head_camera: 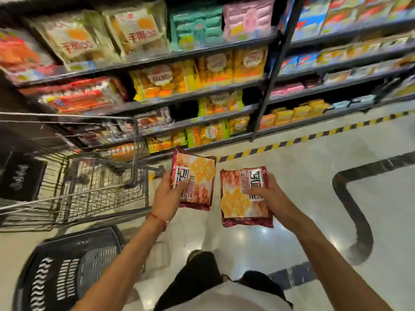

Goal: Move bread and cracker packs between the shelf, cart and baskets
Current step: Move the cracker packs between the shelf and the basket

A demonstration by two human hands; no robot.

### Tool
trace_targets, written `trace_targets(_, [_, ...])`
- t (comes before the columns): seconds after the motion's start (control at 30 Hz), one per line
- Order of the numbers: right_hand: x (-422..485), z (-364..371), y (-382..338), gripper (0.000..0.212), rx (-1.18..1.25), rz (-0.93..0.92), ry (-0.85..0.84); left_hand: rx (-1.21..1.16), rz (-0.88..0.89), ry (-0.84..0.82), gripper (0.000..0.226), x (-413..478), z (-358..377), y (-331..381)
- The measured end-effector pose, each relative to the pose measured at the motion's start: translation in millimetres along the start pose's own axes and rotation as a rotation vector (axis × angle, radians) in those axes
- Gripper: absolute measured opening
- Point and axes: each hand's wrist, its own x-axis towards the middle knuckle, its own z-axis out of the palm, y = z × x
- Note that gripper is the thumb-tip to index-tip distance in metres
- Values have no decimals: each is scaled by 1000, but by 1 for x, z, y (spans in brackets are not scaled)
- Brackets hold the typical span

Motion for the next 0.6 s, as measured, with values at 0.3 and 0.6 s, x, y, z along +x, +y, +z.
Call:
trace_targets(0.3, [79,-141,-64,62,41,-61,259,6,31,-229,30,149,145,89])
trace_targets(0.6, [156,-269,-127,39,216,-214,484,82,98,-449,25,284,295,192])
